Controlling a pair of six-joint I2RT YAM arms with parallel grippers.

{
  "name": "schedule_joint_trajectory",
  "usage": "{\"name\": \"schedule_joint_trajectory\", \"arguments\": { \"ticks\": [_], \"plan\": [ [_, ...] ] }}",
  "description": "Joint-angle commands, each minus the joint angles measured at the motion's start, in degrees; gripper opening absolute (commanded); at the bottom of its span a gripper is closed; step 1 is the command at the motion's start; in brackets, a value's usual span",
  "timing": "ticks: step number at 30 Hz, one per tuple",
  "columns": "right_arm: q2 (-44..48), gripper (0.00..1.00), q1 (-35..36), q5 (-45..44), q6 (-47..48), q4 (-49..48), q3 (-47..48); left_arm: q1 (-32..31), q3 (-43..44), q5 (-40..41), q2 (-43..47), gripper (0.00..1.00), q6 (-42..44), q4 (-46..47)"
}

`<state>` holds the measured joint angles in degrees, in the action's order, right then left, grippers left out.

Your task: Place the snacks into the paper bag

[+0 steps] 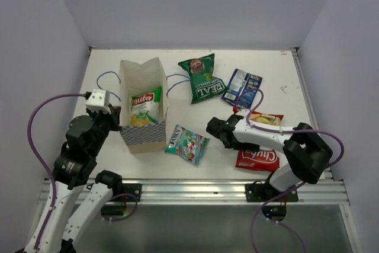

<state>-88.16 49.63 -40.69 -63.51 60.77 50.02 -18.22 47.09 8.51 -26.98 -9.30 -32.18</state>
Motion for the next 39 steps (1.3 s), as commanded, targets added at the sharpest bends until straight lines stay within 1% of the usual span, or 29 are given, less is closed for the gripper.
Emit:
{"name": "schedule_joint_trajectory", "arguments": {
  "ticks": [1,5,9,11,12,13,14,15,16,18,19,21,22,23,24,25,26,27,28,29,32,33,34,36,37,38,39],
  "plan": [
    [2.7,0.98,-1.0,-0.3,-3.6,-4.7,-0.6,-0.9,0.1,0.7,0.6,0.0,1.2,2.7],
    [2.4,0.95,-2.3,0.0,-2.8,-6.3,-2.6,-1.1,-0.1,1.0,0.7,0.0,1.4,2.7],
    [2.6,0.86,-4.6,1.3,-1.8,-9.8,-6.4,-1.3,-0.1,1.2,0.6,0.0,1.4,2.7],
    [2.9,0.76,-5.1,1.5,-1.6,-10.4,-8.2,-1.3,-0.1,1.2,0.6,0.0,1.4,2.7],
    [2.9,0.69,-5.2,1.4,-1.6,-10.5,-8.5,-1.3,-0.1,1.2,0.6,0.0,1.3,2.7],
    [3.1,0.55,-5.3,1.4,-1.5,-10.3,-8.6,-1.3,-0.1,1.2,0.6,0.0,1.3,2.7],
    [3.2,0.46,-5.3,1.1,-1.6,-10.1,-8.5,-1.3,-0.1,1.2,0.6,0.0,1.3,2.7],
    [3.3,0.42,-5.3,1.0,-1.4,-9.6,-8.0,-1.3,-0.1,1.2,0.6,0.0,1.4,2.7],
    [3.3,0.22,-5.2,1.0,-1.2,-9.0,-7.4,-1.3,-0.2,1.2,0.5,0.0,1.4,2.7],
    [3.8,0.06,-5.2,0.2,-1.0,-6.5,-4.6,-1.3,-0.1,1.2,0.4,0.0,1.4,2.7],
    [3.9,0.03,-5.1,0.0,-0.6,-5.4,-3.4,-1.3,-0.1,1.2,0.3,0.0,1.4,2.7],
    [4.4,0.0,-3.8,-2.0,-0.1,-0.8,1.3,-1.3,0.0,1.1,0.0,0.0,1.4,2.7],
    [4.6,0.0,-3.1,-2.9,-0.3,1.2,3.0,-1.3,0.0,1.1,0.0,0.0,1.4,2.7],
    [4.8,0.0,-1.4,-4.2,-0.9,5.3,5.1,-1.3,0.0,1.0,-0.2,0.0,1.4,2.7],
    [4.9,0.0,-0.5,-6.4,-1.4,7.4,9.4,-1.3,-0.1,1.0,-0.3,0.0,1.4,2.7],
    [4.8,0.01,0.3,-7.6,-1.8,9.3,11.6,-1.3,0.0,1.0,-0.4,0.0,1.4,2.7],
    [4.4,0.01,1.9,-9.3,-2.1,13.2,16.0,-1.3,0.0,1.0,-0.5,0.0,1.3,2.7],
    [4.1,0.01,2.7,-9.3,-2.2,15.1,18.5,-1.3,0.0,1.0,-0.5,0.0,1.4,2.7],
    [3.8,0.01,3.5,-11.8,-2.2,17.1,21.1,-1.3,0.0,1.0,-0.5,0.0,1.3,2.7],
    [3.3,0.0,5.5,-13.0,-2.5,20.5,26.5,-1.3,-0.1,1.0,-0.4,0.0,1.4,2.8],
    [1.7,0.0,7.5,-16.3,1.8,22.5,34.9,-1.3,-0.1,0.8,-0.7,0.0,1.4,2.9],
    [1.4,0.0,7.7,-16.5,3.7,22.1,40.2,-1.3,-0.2,0.9,-0.7,0.0,1.4,2.9],
    [1.1,0.0,7.9,-16.7,8.1,21.3,42.7,-1.3,-0.2,0.9,-0.7,0.0,1.5,2.9],
    [1.7,0.0,8.4,-15.1,15.5,13.3,47.9,-1.4,-0.2,1.0,-0.7,0.0,1.4,2.9],
    [3.2,0.0,8.4,-13.4,24.4,8.9,48.6,-1.3,-0.2,1.0,-0.7,0.0,1.4,2.9],
    [4.2,0.0,8.4,-9.1,28.7,-0.9,48.8,-1.3,-0.2,1.1,-0.8,0.0,1.4,2.8],
    [5.6,0.01,8.3,-5.9,32.4,-5.9,48.6,-1.3,-0.2,1.1,-0.8,0.0,1.5,2.9]
  ]
}}
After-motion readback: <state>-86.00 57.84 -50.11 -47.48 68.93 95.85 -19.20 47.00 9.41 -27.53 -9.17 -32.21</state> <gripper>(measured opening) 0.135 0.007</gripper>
